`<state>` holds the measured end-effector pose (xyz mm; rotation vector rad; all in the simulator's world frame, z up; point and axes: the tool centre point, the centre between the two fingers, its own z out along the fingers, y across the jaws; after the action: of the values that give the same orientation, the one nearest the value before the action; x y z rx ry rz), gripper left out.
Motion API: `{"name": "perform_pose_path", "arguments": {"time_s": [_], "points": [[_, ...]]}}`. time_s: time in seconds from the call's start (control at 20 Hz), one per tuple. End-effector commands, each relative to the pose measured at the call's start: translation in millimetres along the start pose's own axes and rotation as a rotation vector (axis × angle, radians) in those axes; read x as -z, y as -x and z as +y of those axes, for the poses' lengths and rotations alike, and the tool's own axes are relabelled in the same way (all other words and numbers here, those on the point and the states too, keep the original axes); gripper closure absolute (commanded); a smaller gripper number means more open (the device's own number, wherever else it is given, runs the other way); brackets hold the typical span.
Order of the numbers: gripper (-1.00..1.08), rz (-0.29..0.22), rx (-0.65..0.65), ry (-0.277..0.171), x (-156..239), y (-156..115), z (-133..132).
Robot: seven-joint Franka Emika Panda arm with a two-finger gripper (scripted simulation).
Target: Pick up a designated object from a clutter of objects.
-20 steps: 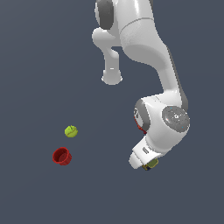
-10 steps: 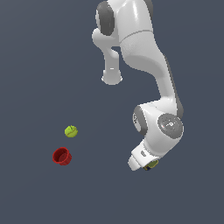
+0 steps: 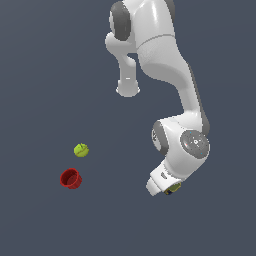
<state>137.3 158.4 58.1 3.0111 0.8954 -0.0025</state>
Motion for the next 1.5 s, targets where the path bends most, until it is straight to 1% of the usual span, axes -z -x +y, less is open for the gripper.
{"name": "perform_pose_path", "arguments": {"time_s": [0.0,0.35,0.7,0.95,1.45], "points": [[1.08,0.0,0.0,0.0,0.2,-0.1,-0.1],[1.08,0.0,0.0,0.0,10.2,4.1,-2.5],[1.08,0.0,0.0,0.001,41.4,16.8,-10.0],[1.08,0.0,0.0,0.001,78.2,31.6,-18.9],[1.08,0.0,0.001,0.002,173.0,68.6,-41.5]]}}
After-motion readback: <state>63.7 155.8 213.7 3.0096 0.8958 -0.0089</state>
